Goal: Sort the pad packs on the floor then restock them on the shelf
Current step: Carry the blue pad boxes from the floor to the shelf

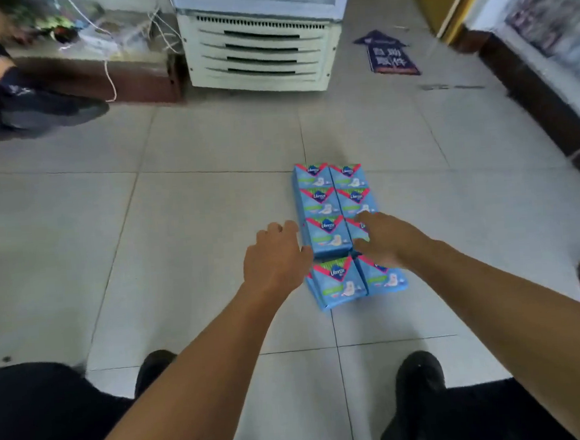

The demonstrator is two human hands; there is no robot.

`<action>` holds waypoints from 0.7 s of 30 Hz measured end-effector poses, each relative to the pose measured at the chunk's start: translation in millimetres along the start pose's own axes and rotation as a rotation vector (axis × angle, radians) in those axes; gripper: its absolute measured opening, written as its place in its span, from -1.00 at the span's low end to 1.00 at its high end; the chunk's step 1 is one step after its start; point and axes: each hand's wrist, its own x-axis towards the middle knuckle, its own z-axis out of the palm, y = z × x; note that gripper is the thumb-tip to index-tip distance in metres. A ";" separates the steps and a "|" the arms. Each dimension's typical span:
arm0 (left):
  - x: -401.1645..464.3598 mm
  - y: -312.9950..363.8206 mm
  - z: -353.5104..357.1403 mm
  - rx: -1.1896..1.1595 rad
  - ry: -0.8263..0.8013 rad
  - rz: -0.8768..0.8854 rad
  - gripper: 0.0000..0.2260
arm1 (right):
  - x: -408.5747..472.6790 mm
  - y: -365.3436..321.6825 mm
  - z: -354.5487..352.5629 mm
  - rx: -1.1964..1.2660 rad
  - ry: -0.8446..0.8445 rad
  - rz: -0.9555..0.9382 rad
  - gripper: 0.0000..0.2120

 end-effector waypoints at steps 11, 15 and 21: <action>74.1 -4.0 197.4 -0.443 -0.305 -0.431 -0.56 | 88.4 66.3 178.8 0.375 -0.076 0.210 -0.42; 80.5 -7.1 233.3 -0.549 -0.285 -0.431 -0.55 | 102.8 65.1 205.3 0.385 -0.085 0.238 -0.41; 83.6 -13.3 257.2 -0.655 -0.299 -0.517 -0.48 | 109.4 67.3 226.0 0.385 -0.037 0.253 -0.46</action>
